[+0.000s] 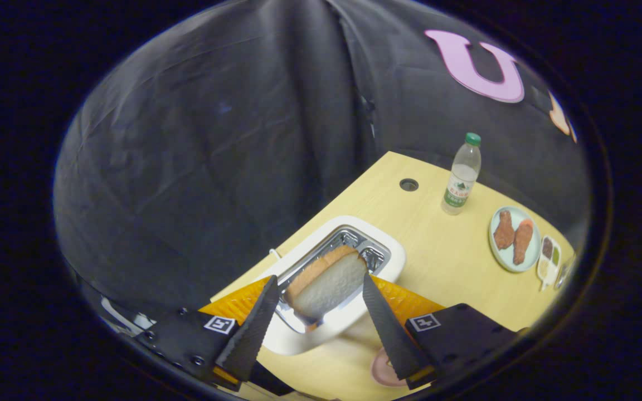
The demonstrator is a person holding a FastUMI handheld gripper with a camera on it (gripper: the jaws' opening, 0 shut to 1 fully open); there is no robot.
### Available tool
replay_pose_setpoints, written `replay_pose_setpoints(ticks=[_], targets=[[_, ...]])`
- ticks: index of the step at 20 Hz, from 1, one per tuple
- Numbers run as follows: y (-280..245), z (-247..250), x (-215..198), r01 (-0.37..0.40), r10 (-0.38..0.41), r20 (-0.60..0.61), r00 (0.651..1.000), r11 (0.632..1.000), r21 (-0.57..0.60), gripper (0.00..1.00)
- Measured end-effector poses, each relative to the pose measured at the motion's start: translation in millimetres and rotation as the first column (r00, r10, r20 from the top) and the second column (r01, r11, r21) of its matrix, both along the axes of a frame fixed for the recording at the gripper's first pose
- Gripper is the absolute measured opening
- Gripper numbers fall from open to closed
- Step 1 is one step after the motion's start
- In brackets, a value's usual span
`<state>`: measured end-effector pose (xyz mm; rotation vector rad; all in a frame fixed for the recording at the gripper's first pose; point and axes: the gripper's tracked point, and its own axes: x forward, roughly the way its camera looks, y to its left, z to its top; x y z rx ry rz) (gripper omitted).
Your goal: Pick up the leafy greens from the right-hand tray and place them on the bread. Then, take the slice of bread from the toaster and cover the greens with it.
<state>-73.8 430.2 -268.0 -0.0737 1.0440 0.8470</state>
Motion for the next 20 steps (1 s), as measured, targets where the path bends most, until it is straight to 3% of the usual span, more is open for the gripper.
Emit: replay_pose_setpoints(ticks=[4,12,15,18,20], targets=[[0,-17,8,0.052,-0.053,-0.025,0.998,0.998,-0.041,0.97],[-6,-33,-7,0.023,-0.034,-0.092,0.995,0.994,-0.111,0.41],[-11,-30,-8,0.045,-0.057,-0.133,0.99,0.995,-0.091,0.2],[-12,-20,-1,0.063,-0.068,-0.145,0.987,0.997,-0.045,0.11],[-14,-6,0,0.073,-0.073,-0.149,0.986,0.997,-0.005,0.11]])
